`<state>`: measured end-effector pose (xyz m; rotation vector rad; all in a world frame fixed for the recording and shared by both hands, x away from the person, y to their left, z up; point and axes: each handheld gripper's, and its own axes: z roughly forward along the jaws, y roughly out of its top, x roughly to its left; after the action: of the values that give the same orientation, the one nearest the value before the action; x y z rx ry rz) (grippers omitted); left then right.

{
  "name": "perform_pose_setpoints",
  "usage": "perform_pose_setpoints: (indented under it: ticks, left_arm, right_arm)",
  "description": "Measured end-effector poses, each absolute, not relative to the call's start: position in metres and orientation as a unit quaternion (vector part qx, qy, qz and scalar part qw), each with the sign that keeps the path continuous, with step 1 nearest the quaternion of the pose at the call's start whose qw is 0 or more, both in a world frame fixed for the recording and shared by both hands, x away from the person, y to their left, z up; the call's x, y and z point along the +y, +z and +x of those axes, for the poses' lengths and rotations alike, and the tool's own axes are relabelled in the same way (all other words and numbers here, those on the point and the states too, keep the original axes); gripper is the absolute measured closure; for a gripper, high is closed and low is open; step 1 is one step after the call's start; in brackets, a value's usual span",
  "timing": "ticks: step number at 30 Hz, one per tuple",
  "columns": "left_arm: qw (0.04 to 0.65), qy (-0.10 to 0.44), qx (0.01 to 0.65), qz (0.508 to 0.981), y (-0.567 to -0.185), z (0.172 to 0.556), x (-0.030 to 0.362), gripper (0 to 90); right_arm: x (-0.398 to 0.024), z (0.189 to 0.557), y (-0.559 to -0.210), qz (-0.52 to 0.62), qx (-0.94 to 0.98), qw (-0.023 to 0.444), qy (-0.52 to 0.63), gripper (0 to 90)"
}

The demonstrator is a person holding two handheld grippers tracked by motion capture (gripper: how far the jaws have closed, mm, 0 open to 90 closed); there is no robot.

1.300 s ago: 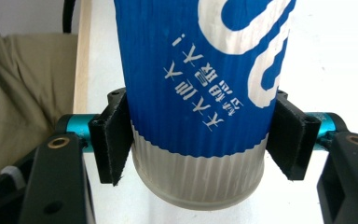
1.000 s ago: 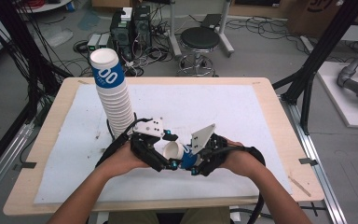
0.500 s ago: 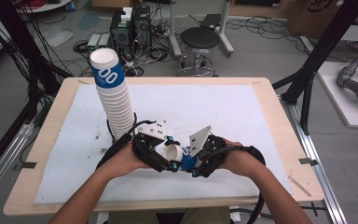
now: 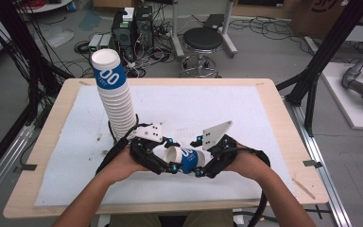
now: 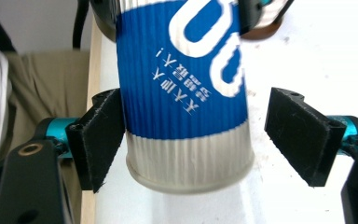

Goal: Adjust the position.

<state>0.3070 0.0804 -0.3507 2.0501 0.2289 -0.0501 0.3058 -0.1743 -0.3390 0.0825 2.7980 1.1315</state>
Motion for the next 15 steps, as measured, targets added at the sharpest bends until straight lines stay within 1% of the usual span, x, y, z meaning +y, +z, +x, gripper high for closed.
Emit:
perform_pose_setpoints:
  ticks: [10,15]
  left_arm:
    - [0.555,-0.023,0.109,0.824,-0.361,0.308,0.095,30.0]
    - [0.581,-0.017,0.122,0.805,-0.367,0.308,0.102,29.9]
  right_arm:
    - [-0.197,0.304,-0.340,0.073,0.880,0.062,0.466,19.5]
    - [-0.211,0.301,-0.345,0.102,0.856,0.075,0.501,19.5]
